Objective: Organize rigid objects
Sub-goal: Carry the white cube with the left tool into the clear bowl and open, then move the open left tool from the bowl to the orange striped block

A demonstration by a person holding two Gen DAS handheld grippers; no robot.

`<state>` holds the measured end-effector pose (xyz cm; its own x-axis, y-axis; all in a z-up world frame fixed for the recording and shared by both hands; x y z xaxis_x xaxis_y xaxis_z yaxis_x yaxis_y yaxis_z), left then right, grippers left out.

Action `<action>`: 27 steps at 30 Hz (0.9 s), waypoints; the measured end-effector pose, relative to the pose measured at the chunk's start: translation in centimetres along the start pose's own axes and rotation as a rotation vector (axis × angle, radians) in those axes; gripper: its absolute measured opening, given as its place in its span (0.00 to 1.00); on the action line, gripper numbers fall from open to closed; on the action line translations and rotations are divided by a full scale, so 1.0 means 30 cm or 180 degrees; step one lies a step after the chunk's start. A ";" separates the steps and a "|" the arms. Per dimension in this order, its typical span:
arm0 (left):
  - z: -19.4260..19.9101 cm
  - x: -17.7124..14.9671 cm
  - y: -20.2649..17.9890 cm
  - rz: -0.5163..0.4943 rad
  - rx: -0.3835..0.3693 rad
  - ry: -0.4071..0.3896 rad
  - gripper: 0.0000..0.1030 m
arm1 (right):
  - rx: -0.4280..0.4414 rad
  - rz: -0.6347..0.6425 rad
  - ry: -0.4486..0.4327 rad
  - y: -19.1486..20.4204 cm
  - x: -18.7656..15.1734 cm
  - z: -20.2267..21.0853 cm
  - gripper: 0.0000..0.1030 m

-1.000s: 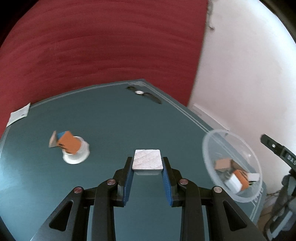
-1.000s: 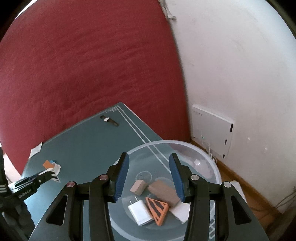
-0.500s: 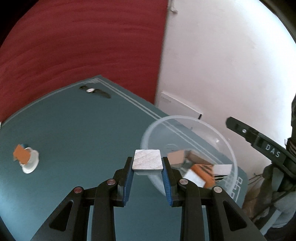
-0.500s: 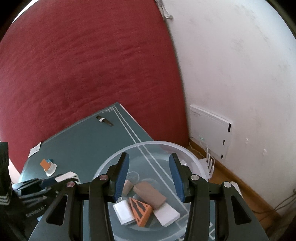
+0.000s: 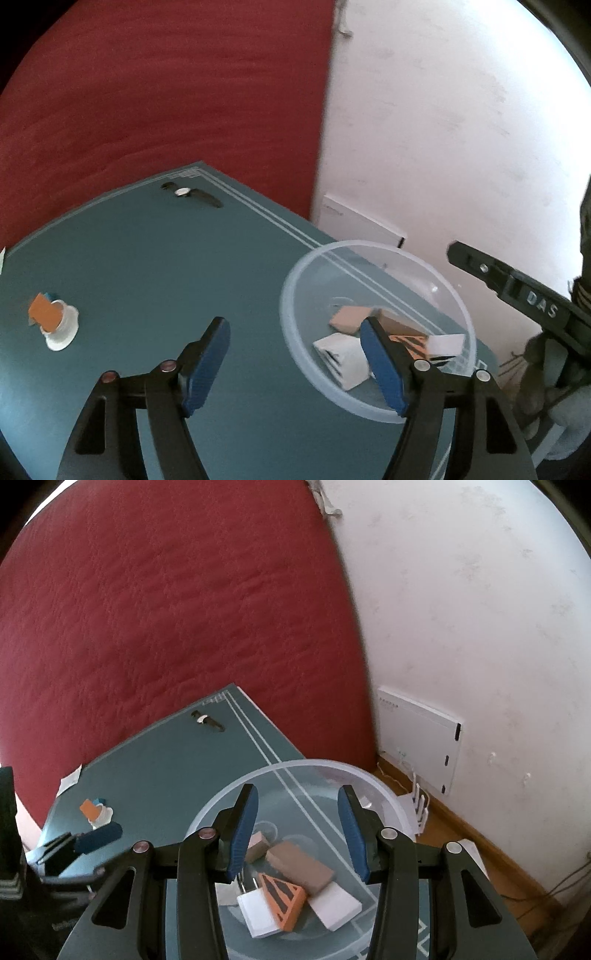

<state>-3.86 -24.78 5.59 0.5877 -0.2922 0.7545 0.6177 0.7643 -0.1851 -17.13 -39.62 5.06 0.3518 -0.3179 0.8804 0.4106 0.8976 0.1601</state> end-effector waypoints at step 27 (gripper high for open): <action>0.014 0.023 0.379 0.0645 0.0850 -0.0122 0.85 | 0.0236 0.0332 0.0274 0.158 -0.108 -0.059 0.47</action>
<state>3.35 -16.03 4.27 0.6612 -0.1009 0.7434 0.3286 0.9298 -0.1660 -14.84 -34.88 2.19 0.4612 -0.2440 0.8531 0.3061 0.9462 0.1052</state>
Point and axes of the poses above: each gripper's, at about its wrist camera, not at the fingertips, and z roughly against the way its jaws point, y to its left, x to its top, the point moved 3 cm from there along -z, roughly the way its jaws point, and after that the axes turned 7 degrees about z, right-handed, at the moved point
